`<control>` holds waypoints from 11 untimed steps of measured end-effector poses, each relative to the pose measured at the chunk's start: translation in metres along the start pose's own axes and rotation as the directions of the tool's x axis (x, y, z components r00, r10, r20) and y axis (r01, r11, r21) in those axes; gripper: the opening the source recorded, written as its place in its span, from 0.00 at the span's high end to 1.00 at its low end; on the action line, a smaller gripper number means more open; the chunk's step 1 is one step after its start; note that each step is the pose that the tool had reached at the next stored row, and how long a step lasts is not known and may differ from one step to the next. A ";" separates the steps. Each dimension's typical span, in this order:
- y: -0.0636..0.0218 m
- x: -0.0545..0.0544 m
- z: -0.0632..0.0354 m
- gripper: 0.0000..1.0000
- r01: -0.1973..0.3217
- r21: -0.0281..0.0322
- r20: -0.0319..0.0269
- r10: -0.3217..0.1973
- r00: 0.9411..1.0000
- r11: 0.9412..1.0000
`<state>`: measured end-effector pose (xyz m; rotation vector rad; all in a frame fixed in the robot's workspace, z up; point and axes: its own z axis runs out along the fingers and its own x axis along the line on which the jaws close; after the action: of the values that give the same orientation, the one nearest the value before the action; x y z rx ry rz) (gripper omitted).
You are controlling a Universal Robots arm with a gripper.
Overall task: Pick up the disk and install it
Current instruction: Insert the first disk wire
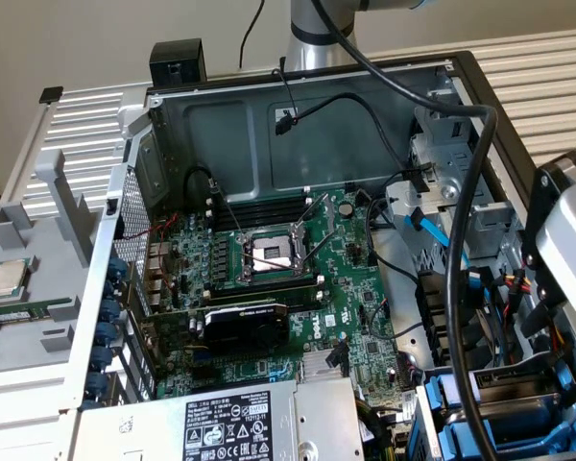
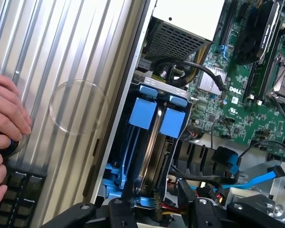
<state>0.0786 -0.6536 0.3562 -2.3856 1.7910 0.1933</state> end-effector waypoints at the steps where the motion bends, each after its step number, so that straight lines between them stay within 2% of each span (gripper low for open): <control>1: 0.0000 0.000 0.0000 0.51 0.000 0.000 0.000 0.000 1.000 1.000; 11: 0.0000 0.000 0.0000 0.53 0.000 -0.001 0.000 0.000 1.000 1.000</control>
<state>0.0786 -0.6537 0.3562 -2.3858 1.7912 0.1941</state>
